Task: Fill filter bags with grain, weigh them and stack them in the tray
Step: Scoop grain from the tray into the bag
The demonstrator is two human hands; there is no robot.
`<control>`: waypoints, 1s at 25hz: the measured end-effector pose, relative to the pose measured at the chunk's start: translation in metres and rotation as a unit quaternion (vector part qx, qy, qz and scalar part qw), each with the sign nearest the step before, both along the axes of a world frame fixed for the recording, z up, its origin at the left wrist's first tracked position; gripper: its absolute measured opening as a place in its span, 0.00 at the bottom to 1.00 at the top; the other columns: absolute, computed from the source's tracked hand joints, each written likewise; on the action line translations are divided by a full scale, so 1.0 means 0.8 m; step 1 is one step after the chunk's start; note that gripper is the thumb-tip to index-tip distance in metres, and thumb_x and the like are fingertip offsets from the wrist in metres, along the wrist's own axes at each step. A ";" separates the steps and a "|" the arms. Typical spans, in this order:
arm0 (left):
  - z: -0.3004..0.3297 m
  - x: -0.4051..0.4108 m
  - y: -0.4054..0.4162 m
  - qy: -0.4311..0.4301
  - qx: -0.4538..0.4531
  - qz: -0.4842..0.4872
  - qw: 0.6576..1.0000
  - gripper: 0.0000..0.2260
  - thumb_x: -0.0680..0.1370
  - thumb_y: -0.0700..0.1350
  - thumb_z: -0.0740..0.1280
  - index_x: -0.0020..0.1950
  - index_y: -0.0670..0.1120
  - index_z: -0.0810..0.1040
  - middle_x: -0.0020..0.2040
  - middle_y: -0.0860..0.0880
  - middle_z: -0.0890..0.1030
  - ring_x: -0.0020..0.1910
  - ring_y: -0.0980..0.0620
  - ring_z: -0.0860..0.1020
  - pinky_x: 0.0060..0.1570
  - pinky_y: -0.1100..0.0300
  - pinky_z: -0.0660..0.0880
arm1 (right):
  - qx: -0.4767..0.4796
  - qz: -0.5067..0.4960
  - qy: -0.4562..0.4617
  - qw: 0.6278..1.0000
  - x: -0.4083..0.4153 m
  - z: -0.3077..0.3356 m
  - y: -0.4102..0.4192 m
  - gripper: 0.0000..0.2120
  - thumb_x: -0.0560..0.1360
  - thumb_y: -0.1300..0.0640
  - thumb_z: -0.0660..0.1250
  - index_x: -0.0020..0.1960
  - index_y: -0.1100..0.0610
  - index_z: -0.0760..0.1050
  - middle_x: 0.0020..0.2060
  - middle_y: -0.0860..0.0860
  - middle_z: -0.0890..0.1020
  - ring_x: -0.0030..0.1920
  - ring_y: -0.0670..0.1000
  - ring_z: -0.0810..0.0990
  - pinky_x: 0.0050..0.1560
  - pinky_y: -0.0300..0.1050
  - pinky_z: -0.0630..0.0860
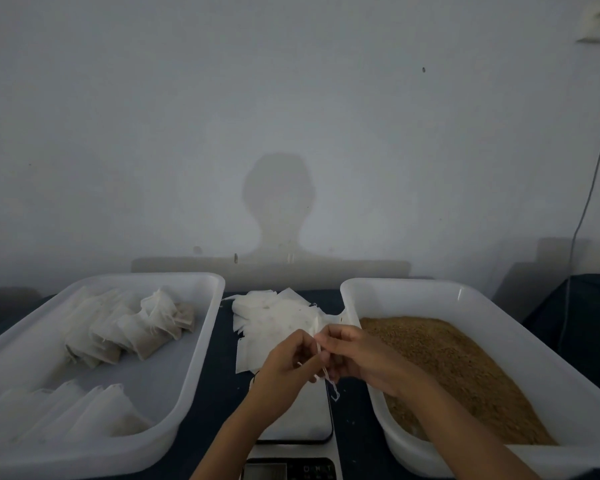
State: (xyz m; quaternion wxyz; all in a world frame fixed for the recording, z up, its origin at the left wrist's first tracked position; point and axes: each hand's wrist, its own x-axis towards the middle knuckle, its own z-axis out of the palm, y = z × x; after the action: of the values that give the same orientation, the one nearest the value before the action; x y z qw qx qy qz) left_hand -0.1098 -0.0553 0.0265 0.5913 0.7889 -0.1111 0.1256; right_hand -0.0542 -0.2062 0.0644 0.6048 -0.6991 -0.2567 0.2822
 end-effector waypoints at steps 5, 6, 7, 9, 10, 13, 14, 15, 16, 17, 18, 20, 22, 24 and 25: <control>-0.006 0.003 -0.005 0.012 -0.015 0.000 1.000 0.05 0.79 0.39 0.63 0.43 0.42 0.73 0.34 0.53 0.79 0.36 0.55 0.77 0.39 0.63 0.75 | 0.018 -0.027 -0.042 0.999 -0.014 0.002 -0.005 0.09 0.81 0.60 0.58 0.44 0.62 0.71 0.35 0.55 0.76 0.34 0.51 0.75 0.40 0.44 0.74; -0.006 0.004 -0.006 0.009 -0.012 -0.003 1.000 0.06 0.80 0.39 0.62 0.43 0.43 0.73 0.34 0.53 0.79 0.37 0.55 0.77 0.39 0.62 0.75 | 0.007 -0.031 -0.066 0.997 -0.016 0.005 -0.005 0.09 0.81 0.59 0.58 0.46 0.62 0.71 0.35 0.55 0.77 0.34 0.50 0.76 0.40 0.43 0.75; -0.006 0.005 -0.006 0.005 -0.002 -0.006 1.000 0.06 0.80 0.39 0.62 0.43 0.43 0.73 0.35 0.53 0.79 0.37 0.54 0.77 0.39 0.62 0.75 | -0.012 -0.036 -0.094 0.995 -0.019 0.006 -0.006 0.10 0.81 0.57 0.59 0.47 0.63 0.71 0.35 0.54 0.78 0.34 0.48 0.76 0.39 0.39 0.76; -0.006 0.007 -0.010 -0.010 0.028 0.014 0.999 0.05 0.80 0.39 0.61 0.44 0.43 0.72 0.37 0.50 0.79 0.38 0.50 0.77 0.39 0.58 0.76 | -0.048 -0.065 -0.154 0.985 -0.020 0.002 -0.008 0.13 0.81 0.55 0.60 0.49 0.67 0.72 0.36 0.53 0.80 0.32 0.44 0.78 0.36 0.32 0.75; -0.005 0.009 -0.013 -0.024 0.040 0.040 0.998 0.05 0.80 0.40 0.62 0.44 0.44 0.71 0.37 0.48 0.78 0.38 0.46 0.77 0.39 0.55 0.76 | -0.049 -0.085 -0.170 0.980 -0.018 0.000 -0.009 0.14 0.81 0.56 0.60 0.49 0.68 0.72 0.36 0.54 0.80 0.32 0.43 0.78 0.36 0.32 0.75; 0.004 0.013 -0.025 -0.073 0.015 0.120 0.990 0.09 0.79 0.36 0.61 0.45 0.48 0.65 0.35 0.45 0.74 0.32 0.45 0.72 0.34 0.48 0.74 | -0.027 -0.148 -0.167 0.974 -0.012 -0.002 -0.016 0.10 0.79 0.59 0.61 0.44 0.65 0.75 0.32 0.53 0.79 0.32 0.48 0.76 0.38 0.40 0.74; 0.010 0.016 -0.031 -0.098 0.030 0.135 0.986 0.11 0.79 0.35 0.61 0.44 0.50 0.65 0.34 0.47 0.73 0.31 0.47 0.71 0.33 0.49 0.74 | -0.031 -0.173 -0.176 0.969 -0.009 -0.001 -0.021 0.10 0.79 0.59 0.62 0.40 0.61 0.75 0.29 0.51 0.78 0.31 0.48 0.75 0.37 0.41 0.73; 0.016 0.018 -0.038 -0.137 0.075 0.145 0.977 0.11 0.79 0.36 0.61 0.44 0.51 0.65 0.34 0.50 0.73 0.31 0.50 0.71 0.32 0.51 0.73 | -0.036 -0.194 -0.186 0.963 -0.006 0.001 -0.027 0.11 0.78 0.60 0.62 0.38 0.59 0.75 0.27 0.49 0.78 0.30 0.47 0.75 0.35 0.40 0.73; 0.021 0.019 -0.045 -0.181 0.137 0.149 0.962 0.10 0.80 0.37 0.60 0.43 0.51 0.67 0.34 0.51 0.73 0.30 0.51 0.71 0.31 0.53 0.72 | -0.039 -0.213 -0.196 0.956 -0.005 0.004 -0.034 0.12 0.78 0.61 0.63 0.36 0.59 0.74 0.26 0.48 0.77 0.29 0.46 0.74 0.33 0.38 0.72; 0.028 0.021 -0.054 -0.223 0.197 0.148 0.943 0.09 0.79 0.36 0.60 0.42 0.49 0.70 0.34 0.51 0.73 0.30 0.52 0.71 0.30 0.55 0.71 | -0.044 -0.234 -0.209 0.948 -0.005 0.008 -0.043 0.13 0.77 0.61 0.63 0.34 0.58 0.73 0.24 0.47 0.76 0.27 0.44 0.73 0.31 0.36 0.70; 0.033 0.024 -0.063 -0.250 0.241 0.143 0.927 0.08 0.79 0.36 0.61 0.41 0.47 0.73 0.35 0.51 0.73 0.31 0.52 0.71 0.29 0.57 0.71 | -0.054 -0.255 -0.221 0.940 -0.003 0.012 -0.052 0.14 0.76 0.62 0.62 0.32 0.58 0.73 0.23 0.46 0.75 0.26 0.43 0.72 0.29 0.34 0.69; 0.040 0.031 -0.084 -0.247 0.264 0.119 0.925 0.07 0.79 0.38 0.61 0.43 0.45 0.76 0.38 0.51 0.74 0.34 0.54 0.71 0.33 0.60 0.70 | -0.080 -0.283 -0.229 0.928 0.000 0.022 -0.075 0.15 0.75 0.62 0.62 0.30 0.57 0.71 0.22 0.46 0.74 0.25 0.43 0.72 0.28 0.33 0.68; 0.041 0.038 -0.108 -0.230 0.256 0.091 0.934 0.07 0.80 0.42 0.60 0.46 0.45 0.76 0.41 0.52 0.74 0.39 0.55 0.71 0.38 0.60 0.71 | -0.088 -0.285 -0.197 0.934 0.004 0.029 -0.100 0.15 0.75 0.63 0.62 0.29 0.57 0.71 0.23 0.48 0.76 0.25 0.45 0.73 0.28 0.37 0.69; 0.036 0.042 -0.131 -0.214 0.271 0.070 0.936 0.11 0.80 0.52 0.59 0.48 0.47 0.76 0.44 0.54 0.73 0.43 0.57 0.70 0.43 0.64 0.70 | -0.059 -0.266 -0.121 0.955 0.007 0.029 -0.125 0.16 0.78 0.60 0.60 0.32 0.58 0.73 0.26 0.52 0.77 0.27 0.48 0.75 0.30 0.40 0.71; 0.031 0.044 -0.141 -0.206 0.286 0.070 0.933 0.13 0.79 0.55 0.59 0.49 0.47 0.76 0.46 0.55 0.73 0.45 0.58 0.70 0.44 0.66 0.69 | -0.067 -0.257 -0.099 0.959 0.008 0.025 -0.136 0.17 0.80 0.56 0.58 0.34 0.58 0.74 0.28 0.52 0.78 0.28 0.48 0.75 0.30 0.40 0.71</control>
State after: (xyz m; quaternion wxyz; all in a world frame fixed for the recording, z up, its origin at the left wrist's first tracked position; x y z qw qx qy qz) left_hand -0.0747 -0.1679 0.0510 0.2945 0.8873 -0.2062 0.2890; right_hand -0.0480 -0.3151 0.0844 0.5805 -0.8046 -0.1073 0.0633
